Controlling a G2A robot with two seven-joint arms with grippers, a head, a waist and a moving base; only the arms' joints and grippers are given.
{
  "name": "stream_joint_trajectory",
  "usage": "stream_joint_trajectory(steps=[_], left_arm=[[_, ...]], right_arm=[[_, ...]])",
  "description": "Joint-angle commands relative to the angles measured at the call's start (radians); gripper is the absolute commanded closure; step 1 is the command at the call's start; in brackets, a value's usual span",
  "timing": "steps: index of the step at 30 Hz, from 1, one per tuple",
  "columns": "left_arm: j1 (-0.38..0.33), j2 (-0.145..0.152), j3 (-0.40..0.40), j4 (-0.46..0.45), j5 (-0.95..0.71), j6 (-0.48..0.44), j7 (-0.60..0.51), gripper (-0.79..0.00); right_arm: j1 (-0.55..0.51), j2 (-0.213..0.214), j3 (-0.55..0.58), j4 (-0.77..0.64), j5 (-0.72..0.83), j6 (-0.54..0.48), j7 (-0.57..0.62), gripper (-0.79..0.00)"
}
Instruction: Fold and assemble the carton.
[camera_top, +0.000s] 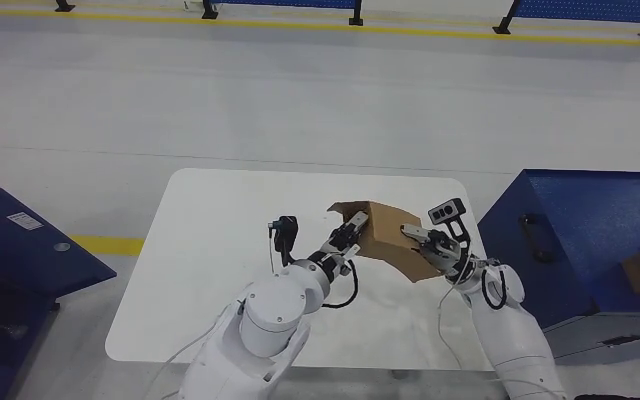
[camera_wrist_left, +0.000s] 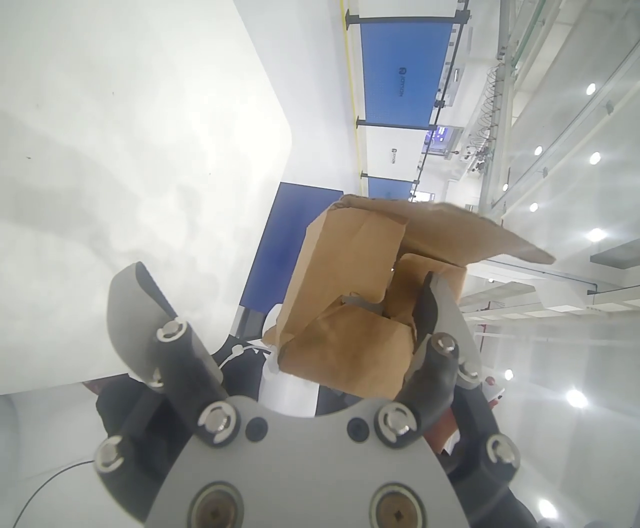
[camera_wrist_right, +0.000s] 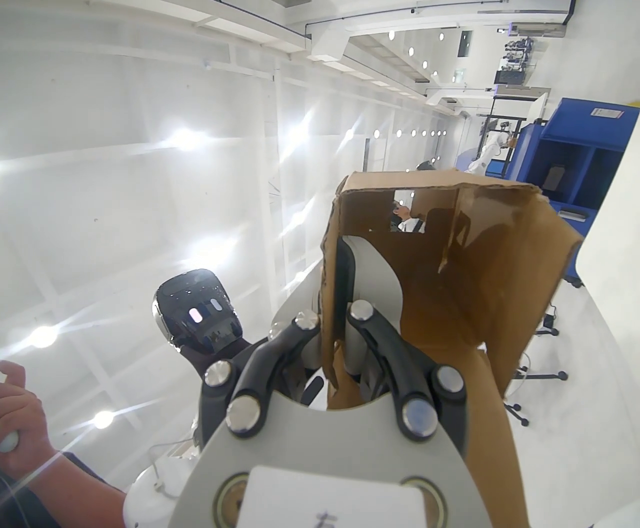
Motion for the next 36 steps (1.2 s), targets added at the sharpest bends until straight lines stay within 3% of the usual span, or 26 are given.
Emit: stream_joint_trajectory(steps=[1,21,24,31,36], left_arm=[[0.004,0.0,-0.005,-0.01,-0.001,-0.01,0.0,-0.785],[0.015,0.003,-0.015,-0.026,0.001,-0.019,-0.013,-0.785],[0.035,0.006,-0.01,-0.029,0.026,-0.065,-0.008,-0.785],[0.11,0.01,0.023,-0.1,0.182,-0.159,0.136,-0.785],[0.127,0.011,0.064,-0.104,0.317,-0.192,0.214,-0.727]], right_arm=[[-0.002,0.0,0.002,0.003,0.015,0.022,-0.013,0.0],[-0.002,0.0,0.006,0.001,0.026,0.025,-0.016,0.0],[-0.012,0.0,0.009,-0.02,0.024,0.022,-0.05,0.0],[-0.027,0.0,0.027,-0.029,0.008,-0.043,-0.084,0.0],[-0.03,-0.004,0.016,-0.042,-0.001,-0.084,-0.085,0.0]])
